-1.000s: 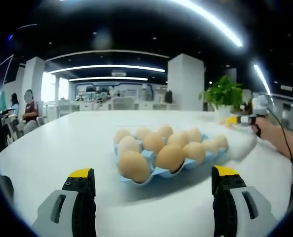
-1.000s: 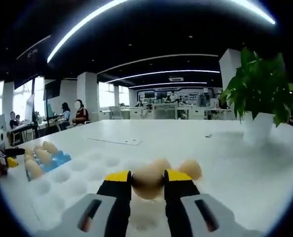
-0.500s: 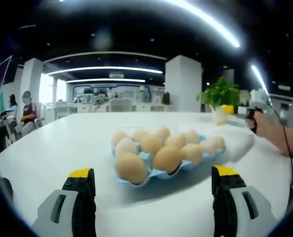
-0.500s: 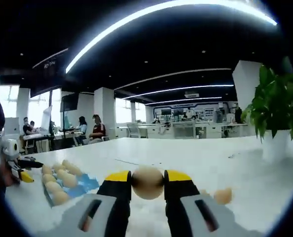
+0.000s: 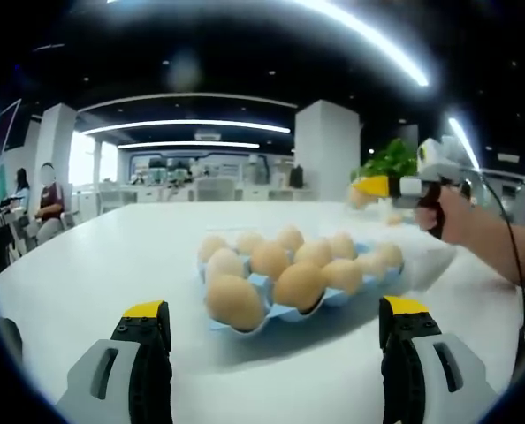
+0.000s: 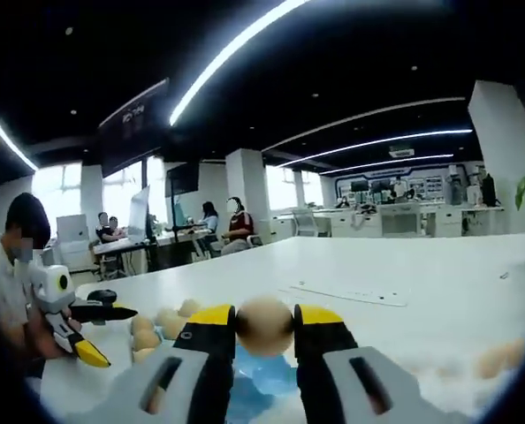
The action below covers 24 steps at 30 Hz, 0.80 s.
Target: Pick up the eggs on the table and place them into the egg tray on the table
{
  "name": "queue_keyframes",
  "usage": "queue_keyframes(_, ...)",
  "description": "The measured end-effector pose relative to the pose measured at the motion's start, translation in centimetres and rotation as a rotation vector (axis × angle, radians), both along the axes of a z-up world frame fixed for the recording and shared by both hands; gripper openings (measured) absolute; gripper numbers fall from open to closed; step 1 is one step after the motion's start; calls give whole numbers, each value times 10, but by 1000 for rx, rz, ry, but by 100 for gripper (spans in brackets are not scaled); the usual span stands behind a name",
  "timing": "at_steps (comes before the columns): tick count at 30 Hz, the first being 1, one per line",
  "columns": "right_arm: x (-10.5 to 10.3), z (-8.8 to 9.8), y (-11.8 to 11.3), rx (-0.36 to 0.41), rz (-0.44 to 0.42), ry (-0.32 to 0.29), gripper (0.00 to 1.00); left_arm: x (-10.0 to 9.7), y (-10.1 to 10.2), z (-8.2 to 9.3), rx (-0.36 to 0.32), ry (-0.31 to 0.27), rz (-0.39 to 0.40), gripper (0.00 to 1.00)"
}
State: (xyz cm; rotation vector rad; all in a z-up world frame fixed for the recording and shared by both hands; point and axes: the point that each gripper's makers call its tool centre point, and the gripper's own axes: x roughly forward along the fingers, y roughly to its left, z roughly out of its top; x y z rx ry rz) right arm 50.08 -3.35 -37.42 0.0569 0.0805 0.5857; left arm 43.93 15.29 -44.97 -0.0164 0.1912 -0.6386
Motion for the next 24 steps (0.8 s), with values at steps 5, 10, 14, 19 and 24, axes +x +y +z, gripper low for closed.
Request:
queue_keyframes(5,3,-13,15,-16,45,39,27,0,0,-1,0,1,-1,100)
queue_keyframes(10,8,-28,28,-61,73,66,27,0,-1,-3,1,2,-1,100)
queue_keyframes(14,6,-43,35,-93,86,96,27,0,-2,-4,3,3,-1,100)
queue_keyframes(19,8,-47,34,-121,82,107,27,0,-2,-5,6,4,0,100)
queue_keyframes(24,9,-48,34,-97,90,130,27,-1,-3,-6,9,4,2,100)
